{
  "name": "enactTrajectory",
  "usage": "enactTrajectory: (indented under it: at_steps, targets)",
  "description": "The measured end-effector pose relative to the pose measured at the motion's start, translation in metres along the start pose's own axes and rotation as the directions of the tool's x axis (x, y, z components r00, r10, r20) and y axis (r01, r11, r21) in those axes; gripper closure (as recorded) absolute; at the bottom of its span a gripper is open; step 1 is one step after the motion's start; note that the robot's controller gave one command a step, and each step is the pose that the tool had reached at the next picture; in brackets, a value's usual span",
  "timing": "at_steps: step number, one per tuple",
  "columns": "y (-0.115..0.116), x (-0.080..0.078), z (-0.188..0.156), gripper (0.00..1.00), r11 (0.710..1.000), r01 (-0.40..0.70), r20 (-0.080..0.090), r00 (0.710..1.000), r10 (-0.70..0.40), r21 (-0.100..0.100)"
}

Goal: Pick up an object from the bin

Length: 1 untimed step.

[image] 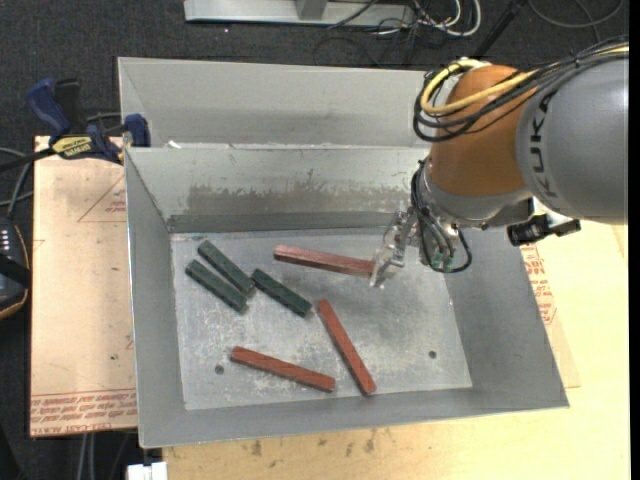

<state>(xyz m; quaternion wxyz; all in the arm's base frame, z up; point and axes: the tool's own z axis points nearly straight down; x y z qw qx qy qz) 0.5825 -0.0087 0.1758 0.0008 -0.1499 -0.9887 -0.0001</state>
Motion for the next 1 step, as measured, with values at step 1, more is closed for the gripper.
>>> enactTrajectory:
  at_steps: [1]
  targets:
    - [-0.0038,-0.009,-0.0415,1.0,1.0,-0.002,0.004,1.0,0.002,-0.002]
